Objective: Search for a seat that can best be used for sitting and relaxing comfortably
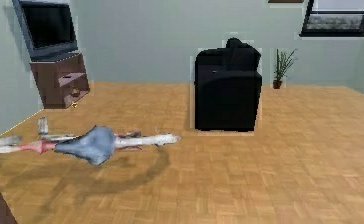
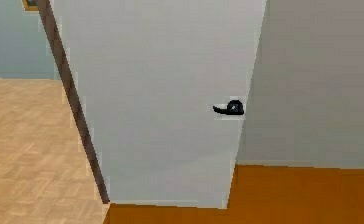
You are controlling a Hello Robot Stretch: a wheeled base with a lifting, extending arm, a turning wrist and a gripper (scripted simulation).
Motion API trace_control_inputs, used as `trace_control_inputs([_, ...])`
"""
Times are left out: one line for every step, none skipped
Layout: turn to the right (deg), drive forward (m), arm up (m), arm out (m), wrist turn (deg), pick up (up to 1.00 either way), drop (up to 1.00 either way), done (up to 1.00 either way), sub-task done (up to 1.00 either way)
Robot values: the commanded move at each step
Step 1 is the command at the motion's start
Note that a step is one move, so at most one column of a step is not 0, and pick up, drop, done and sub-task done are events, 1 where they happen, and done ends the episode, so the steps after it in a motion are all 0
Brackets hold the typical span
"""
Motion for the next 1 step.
trace_control_inputs([0.0,1.0,0.0,0.0,0.0,0.0,0.0,0.0,0.0])
